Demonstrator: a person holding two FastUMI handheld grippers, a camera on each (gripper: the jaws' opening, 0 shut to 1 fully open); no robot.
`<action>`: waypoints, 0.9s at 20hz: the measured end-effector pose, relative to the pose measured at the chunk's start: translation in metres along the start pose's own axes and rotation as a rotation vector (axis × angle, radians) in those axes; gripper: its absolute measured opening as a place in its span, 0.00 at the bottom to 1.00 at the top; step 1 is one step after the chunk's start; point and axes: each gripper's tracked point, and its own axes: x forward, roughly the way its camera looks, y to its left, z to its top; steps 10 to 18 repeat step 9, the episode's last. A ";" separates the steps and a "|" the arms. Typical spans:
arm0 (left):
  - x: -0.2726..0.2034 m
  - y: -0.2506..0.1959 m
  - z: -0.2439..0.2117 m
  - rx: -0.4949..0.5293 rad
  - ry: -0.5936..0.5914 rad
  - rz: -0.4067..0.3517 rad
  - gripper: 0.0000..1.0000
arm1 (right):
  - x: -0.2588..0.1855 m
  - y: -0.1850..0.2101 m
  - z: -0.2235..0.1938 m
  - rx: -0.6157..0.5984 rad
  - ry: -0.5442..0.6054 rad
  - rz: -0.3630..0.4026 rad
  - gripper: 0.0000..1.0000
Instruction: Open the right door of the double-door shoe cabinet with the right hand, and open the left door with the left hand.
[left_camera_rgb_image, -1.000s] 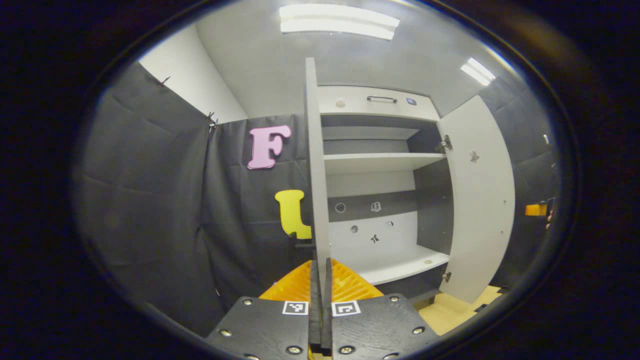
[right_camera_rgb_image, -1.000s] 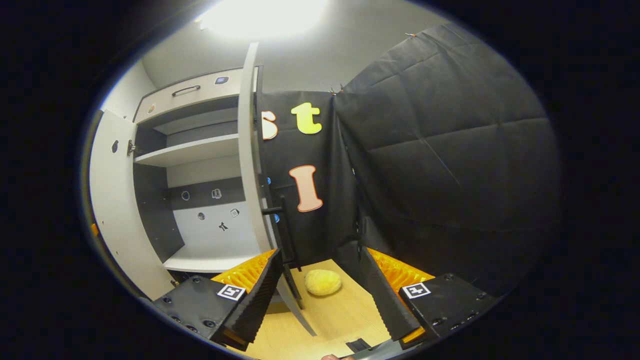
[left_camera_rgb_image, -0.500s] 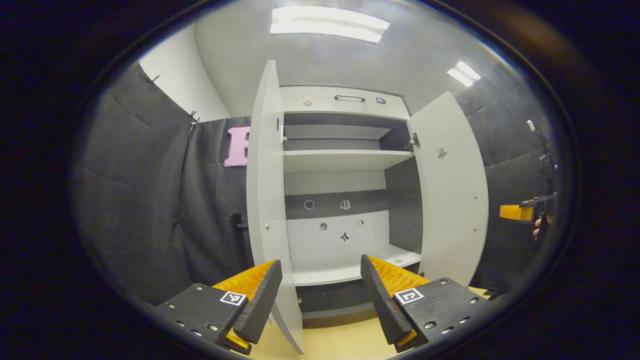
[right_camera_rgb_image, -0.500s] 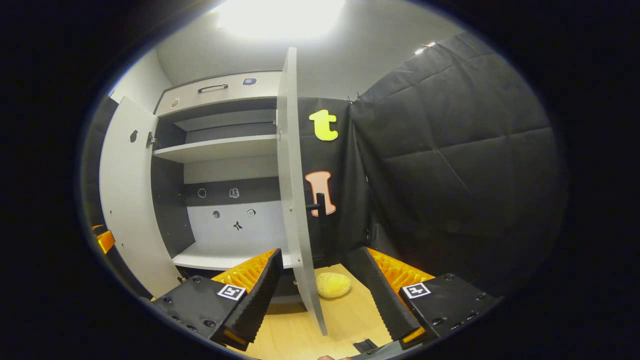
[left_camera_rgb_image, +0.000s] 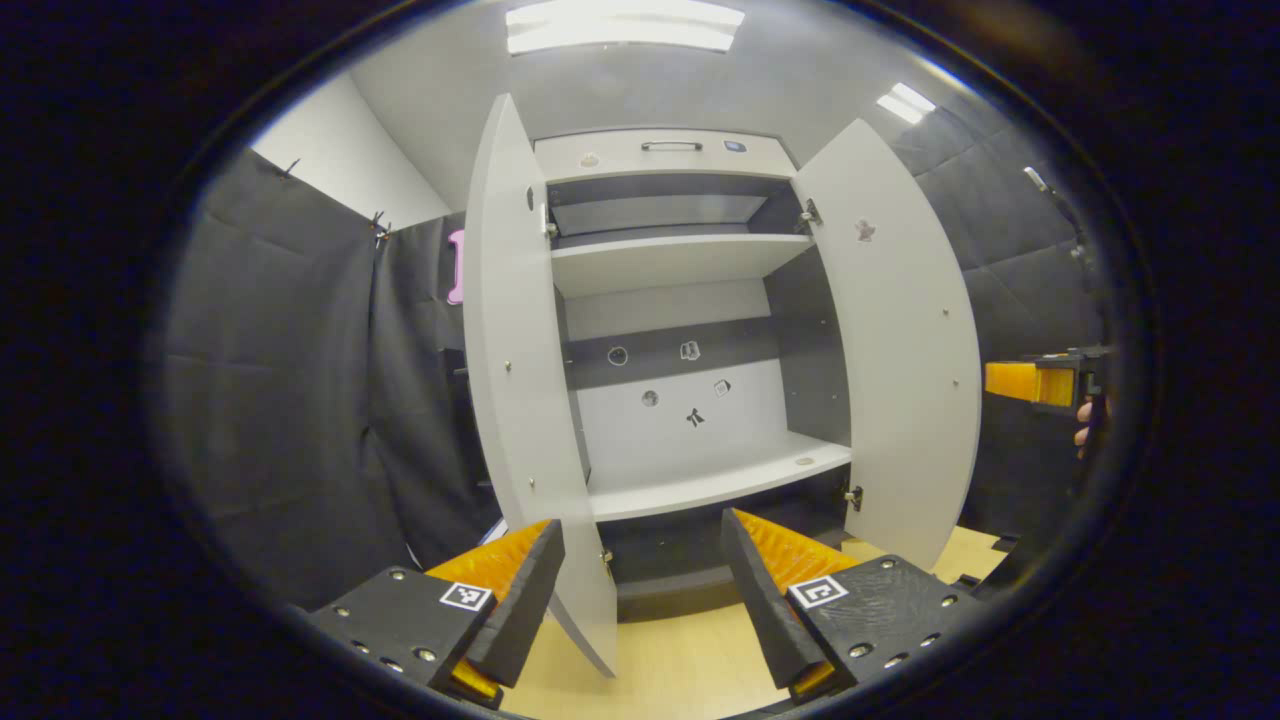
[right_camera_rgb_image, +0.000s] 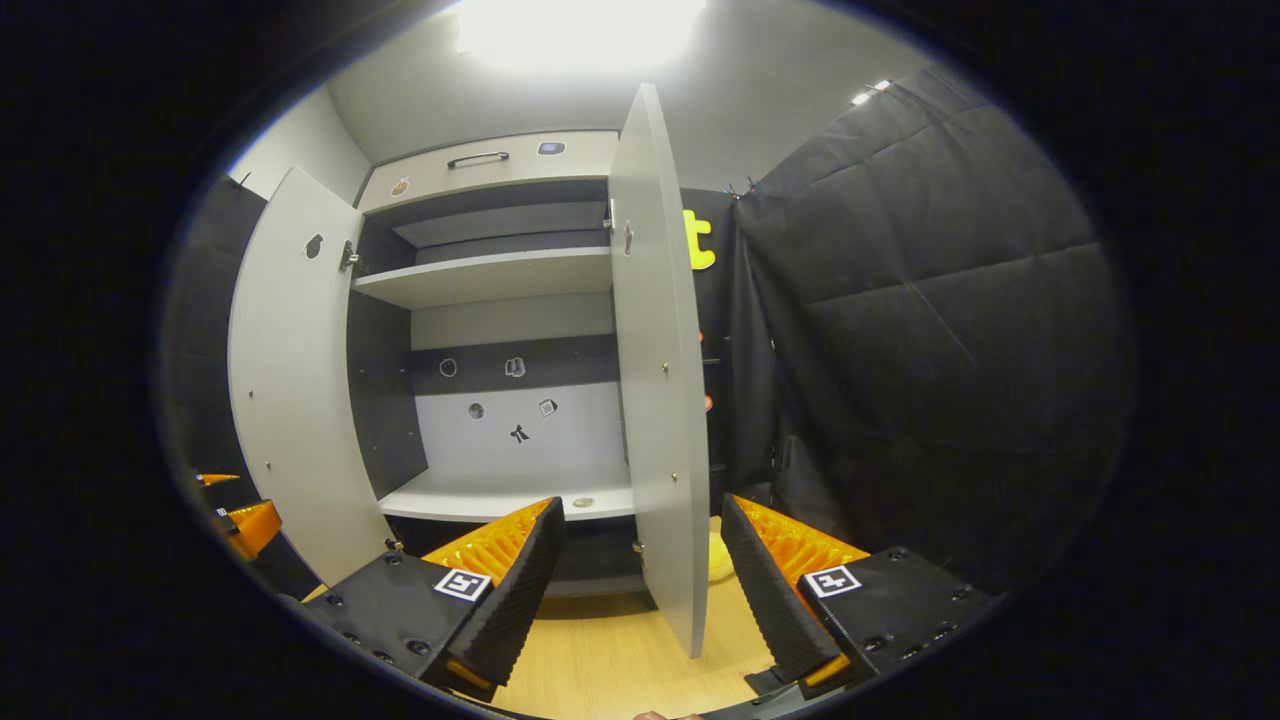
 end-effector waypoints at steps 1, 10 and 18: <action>0.000 0.000 0.000 -0.007 0.000 -0.006 0.92 | 0.002 0.002 0.000 0.000 0.001 0.009 0.98; -0.002 -0.003 -0.001 -0.063 0.029 -0.039 0.92 | 0.004 -0.011 0.009 0.013 -0.078 0.001 0.98; -0.002 -0.003 -0.001 -0.063 0.029 -0.039 0.92 | 0.004 -0.011 0.009 0.013 -0.078 0.001 0.98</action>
